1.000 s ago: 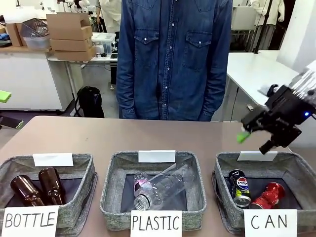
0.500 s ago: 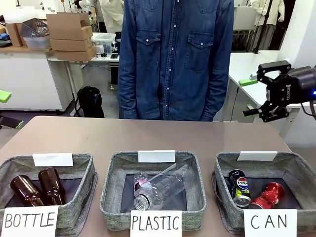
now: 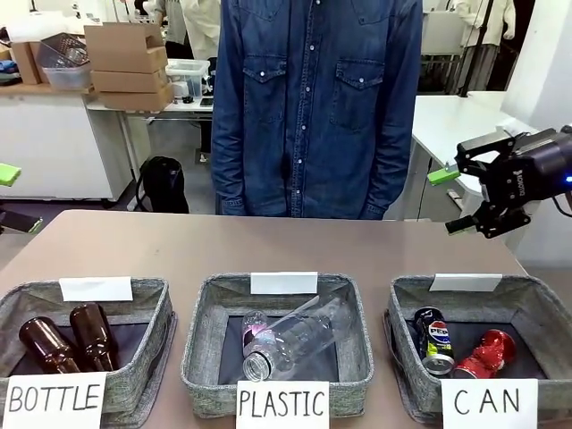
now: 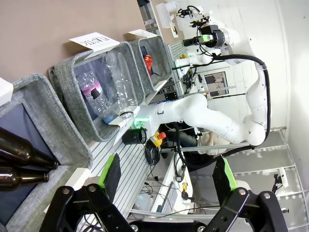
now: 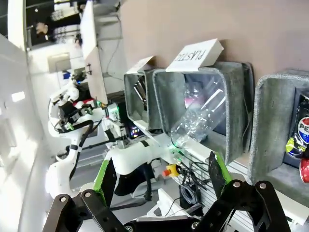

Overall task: Sort the can waste into the basket.
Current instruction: Pick up the can waste from the table and place it in the right Fabric basket.

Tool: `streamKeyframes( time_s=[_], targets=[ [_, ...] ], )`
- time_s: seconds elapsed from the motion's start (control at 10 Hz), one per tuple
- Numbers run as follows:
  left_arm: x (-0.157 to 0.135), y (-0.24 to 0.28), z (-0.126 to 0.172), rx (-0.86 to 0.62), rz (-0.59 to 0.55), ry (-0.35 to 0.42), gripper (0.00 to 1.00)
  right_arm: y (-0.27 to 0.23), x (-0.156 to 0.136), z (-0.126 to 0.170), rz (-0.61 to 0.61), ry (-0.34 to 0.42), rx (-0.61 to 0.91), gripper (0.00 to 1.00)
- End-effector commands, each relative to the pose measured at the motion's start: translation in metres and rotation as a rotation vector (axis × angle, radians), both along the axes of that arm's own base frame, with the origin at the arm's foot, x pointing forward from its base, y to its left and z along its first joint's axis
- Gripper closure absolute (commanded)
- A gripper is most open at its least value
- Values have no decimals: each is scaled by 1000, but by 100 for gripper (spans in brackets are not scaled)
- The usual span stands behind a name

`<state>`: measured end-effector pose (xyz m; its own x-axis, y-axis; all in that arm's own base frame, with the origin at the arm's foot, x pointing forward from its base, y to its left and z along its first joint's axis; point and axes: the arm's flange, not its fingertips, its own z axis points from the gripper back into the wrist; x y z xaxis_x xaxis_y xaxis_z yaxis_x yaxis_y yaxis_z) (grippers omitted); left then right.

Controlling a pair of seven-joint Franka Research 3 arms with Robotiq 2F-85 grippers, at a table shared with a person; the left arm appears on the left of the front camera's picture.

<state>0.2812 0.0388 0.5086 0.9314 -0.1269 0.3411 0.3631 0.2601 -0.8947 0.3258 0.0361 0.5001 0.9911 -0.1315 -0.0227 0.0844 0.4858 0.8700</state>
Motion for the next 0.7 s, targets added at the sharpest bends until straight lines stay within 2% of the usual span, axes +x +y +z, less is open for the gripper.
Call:
streamKeyframes(
  time_s=[0.0,0.6],
  targets=[
    [-2,0,2,-3,-1,7,0,-1,-1,7,-3,13,-1,0],
    [-2,0,2,-3,-1,7,0,-1,-1,7,-3,13,-1,0]
  ],
)
